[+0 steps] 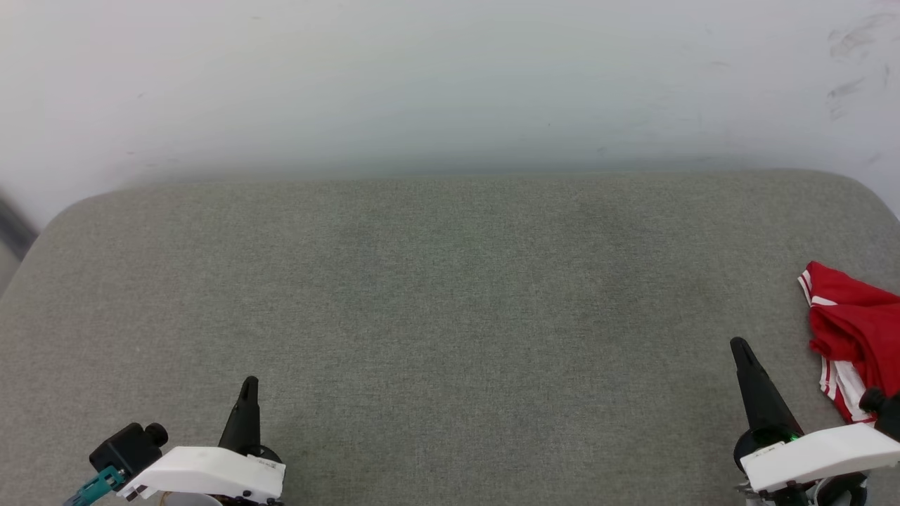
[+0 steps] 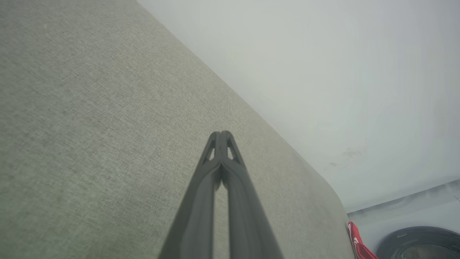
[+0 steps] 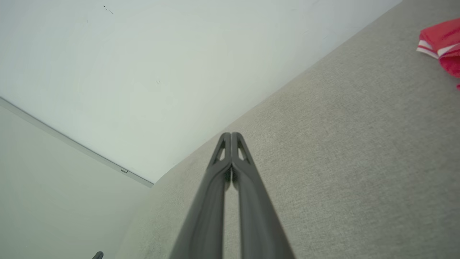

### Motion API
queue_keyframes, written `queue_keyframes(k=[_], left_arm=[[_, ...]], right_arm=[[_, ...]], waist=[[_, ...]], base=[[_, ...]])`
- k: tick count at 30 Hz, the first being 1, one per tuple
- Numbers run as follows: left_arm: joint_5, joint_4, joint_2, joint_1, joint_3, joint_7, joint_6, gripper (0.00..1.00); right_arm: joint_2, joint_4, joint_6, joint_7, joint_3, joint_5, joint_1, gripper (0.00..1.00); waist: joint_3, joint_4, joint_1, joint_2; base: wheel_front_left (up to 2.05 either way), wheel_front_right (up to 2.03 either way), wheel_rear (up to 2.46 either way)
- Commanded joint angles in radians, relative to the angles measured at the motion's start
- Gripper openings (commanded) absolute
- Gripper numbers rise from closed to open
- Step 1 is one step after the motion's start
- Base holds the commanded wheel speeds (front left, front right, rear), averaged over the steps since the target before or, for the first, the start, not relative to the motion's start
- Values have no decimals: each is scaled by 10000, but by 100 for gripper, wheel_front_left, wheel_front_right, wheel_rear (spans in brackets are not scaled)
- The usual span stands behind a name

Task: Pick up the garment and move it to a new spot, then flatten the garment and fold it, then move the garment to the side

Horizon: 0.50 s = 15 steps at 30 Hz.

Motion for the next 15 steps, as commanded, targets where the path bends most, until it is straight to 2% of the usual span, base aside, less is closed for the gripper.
queue_keyframes(k=[1,15], left_arm=[[-288,-130,7,-257,81,72,-72,0],[-1846,-131,-106,-407,338,508,-212,0]], right_arm=[[-97,-15,0,-2,-15,336,-300,0],[-110,432,0,69,-68,2088,-558,0]], waist=[[3,3,0,-1],[37,38,0,-1]], base=[[0,0,0],[0,0,0]])
